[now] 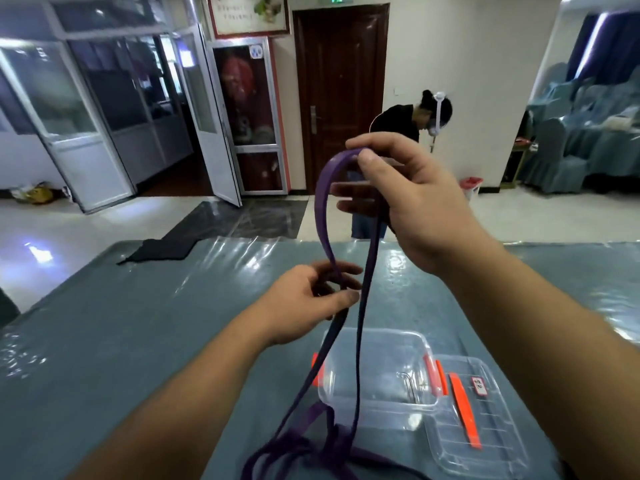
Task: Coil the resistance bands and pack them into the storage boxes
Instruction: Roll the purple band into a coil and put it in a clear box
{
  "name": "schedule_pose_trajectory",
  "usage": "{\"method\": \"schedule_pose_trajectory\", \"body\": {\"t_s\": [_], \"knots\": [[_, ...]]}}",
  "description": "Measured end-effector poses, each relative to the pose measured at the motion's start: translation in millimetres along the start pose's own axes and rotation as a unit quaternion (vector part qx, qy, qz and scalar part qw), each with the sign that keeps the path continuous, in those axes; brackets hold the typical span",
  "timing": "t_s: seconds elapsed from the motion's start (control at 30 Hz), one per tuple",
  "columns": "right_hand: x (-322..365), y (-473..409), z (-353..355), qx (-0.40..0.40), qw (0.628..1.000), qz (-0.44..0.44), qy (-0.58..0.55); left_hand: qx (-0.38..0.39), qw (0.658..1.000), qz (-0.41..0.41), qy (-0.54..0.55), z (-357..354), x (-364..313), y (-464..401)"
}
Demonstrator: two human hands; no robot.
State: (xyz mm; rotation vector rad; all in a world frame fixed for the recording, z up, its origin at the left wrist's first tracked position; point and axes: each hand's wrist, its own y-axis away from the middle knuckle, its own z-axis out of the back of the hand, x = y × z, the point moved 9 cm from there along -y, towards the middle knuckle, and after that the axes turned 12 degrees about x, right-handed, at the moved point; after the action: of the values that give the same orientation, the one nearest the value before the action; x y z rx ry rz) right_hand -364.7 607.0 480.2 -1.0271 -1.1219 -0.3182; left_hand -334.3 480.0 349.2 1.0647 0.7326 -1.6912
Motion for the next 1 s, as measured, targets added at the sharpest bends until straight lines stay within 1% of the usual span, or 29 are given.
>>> {"method": "schedule_pose_trajectory", "body": {"t_s": [0.1,0.17,0.27,0.37,0.43,0.5,0.6,0.67,0.73,0.8,0.83,0.9,1.0], "knots": [[-10,4,-7,0.003,0.999,-0.029,-0.039,0.072,0.997,0.000,-0.010,-16,-5,-5],[-18,7,-11,0.000,0.999,-0.046,-0.028,0.081,0.997,0.004,-0.015,-23,-3,-7],[-38,15,-5,-0.011,0.997,-0.071,-0.004,0.063,0.998,0.015,-0.006,-21,8,-8],[-69,30,12,-0.021,0.993,-0.117,0.001,0.034,0.999,0.006,0.009,-11,14,-8],[-98,47,21,-0.035,0.985,-0.161,-0.051,0.002,0.999,-0.011,0.048,-1,12,-7],[-133,68,23,-0.038,0.969,-0.212,-0.121,-0.026,0.996,-0.036,0.072,9,5,-7],[-178,100,2,0.021,0.944,-0.285,-0.166,-0.053,0.993,-0.062,0.089,19,-5,-9],[-195,116,-20,0.061,0.931,-0.319,-0.165,-0.058,0.992,-0.065,0.095,20,-8,-11],[-201,126,-41,0.089,0.931,-0.329,-0.132,-0.059,0.992,-0.062,0.095,17,-10,-13],[-204,130,-55,0.098,0.937,-0.324,-0.087,-0.070,0.990,-0.060,0.111,17,-9,-15],[-205,132,-61,0.094,0.937,-0.325,-0.088,-0.078,0.988,-0.056,0.117,18,-7,-15],[-206,132,-65,0.070,0.934,-0.329,-0.116,-0.086,0.986,-0.041,0.136,17,2,-13],[-194,125,-64,0.016,0.931,-0.317,-0.182,-0.064,0.988,0.012,0.139,10,27,-6]]}}
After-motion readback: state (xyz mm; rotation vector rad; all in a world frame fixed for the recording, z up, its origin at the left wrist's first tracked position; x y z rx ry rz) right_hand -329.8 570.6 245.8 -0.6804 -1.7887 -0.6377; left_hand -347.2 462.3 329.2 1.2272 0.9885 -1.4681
